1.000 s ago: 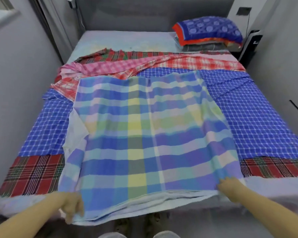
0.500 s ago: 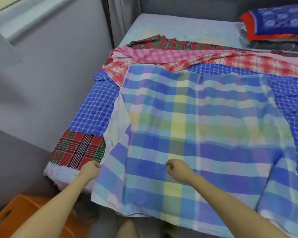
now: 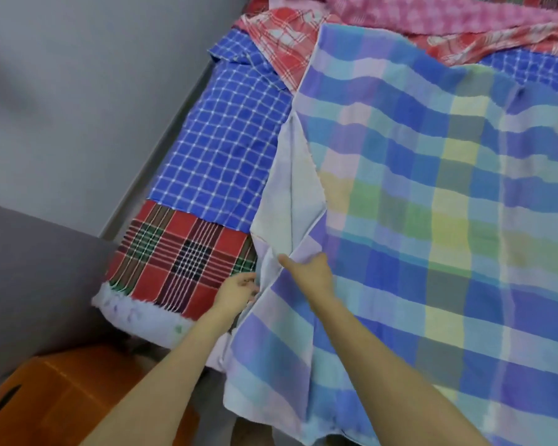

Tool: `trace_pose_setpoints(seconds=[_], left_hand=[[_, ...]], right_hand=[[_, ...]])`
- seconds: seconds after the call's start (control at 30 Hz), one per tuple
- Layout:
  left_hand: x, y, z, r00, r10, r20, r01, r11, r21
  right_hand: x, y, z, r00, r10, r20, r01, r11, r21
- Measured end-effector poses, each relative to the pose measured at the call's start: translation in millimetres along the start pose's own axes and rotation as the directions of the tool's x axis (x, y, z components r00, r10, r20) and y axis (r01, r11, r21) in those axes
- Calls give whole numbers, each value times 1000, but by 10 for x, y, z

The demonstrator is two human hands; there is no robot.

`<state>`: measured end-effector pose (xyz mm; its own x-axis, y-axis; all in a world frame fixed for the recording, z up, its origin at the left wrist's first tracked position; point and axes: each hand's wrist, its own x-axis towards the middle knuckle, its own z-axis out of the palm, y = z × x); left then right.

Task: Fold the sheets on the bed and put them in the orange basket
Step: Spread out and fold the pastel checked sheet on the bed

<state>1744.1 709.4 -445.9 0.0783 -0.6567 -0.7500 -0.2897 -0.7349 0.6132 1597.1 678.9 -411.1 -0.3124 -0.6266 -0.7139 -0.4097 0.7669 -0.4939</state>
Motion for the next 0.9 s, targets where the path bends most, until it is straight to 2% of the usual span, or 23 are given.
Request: trace_pose_setpoints(seconds=[0.07,0.13,0.2,0.23,0.3,0.37,0.43,0.5,0.6,0.63,0.7,0.77,0.83,0.9], left_hand=[[-54,-32,89,983,60,173,-67,997,37],[-143,-124,175,935,112,337,-147,986,79],[-198,-246,221,894,156,419,-239,959,154],[-208,-298,220,891,175,419,-272,945,183],[-230,-326,164,918,222,330,-298,933,202],[-177,-354,62,965,247,92,-262,935,238],[-102,-343,-34,967,239,-91,-206,938,278],[-49,-304,-22,985,155,-71,-131,956,263],[-19,-189,179,998,50,46,-53,996,66],[-25,-160,227,998,29,56,-28,999,-16],[-45,-119,267,997,-3,80,13,991,-133],[-115,-101,258,986,-32,161,70,970,-233],[-259,-49,249,966,13,257,81,933,-350],[-435,23,293,934,110,341,42,911,-410]], right_hand=[[47,-42,212,999,32,-38,-35,997,-74],[74,-20,361,993,-17,-115,-17,958,-287],[108,46,423,984,-112,-135,37,884,-466],[129,79,407,982,-146,-119,68,864,-499],[176,181,237,977,-177,-122,107,891,-441],[204,364,-116,962,-196,-193,127,939,-321],[214,614,-591,929,-182,-324,102,964,-247],[244,832,-1009,911,-107,-398,5,969,-249],[322,974,-1239,953,-28,-302,-93,922,-377],[336,970,-1212,951,-30,-309,-114,892,-437],[331,909,-1082,888,-250,-386,-32,805,-593],[206,741,-885,809,-487,-328,192,747,-637],[22,507,-640,834,-534,-140,422,780,-461],[-113,270,-425,926,-376,40,375,901,-219]])
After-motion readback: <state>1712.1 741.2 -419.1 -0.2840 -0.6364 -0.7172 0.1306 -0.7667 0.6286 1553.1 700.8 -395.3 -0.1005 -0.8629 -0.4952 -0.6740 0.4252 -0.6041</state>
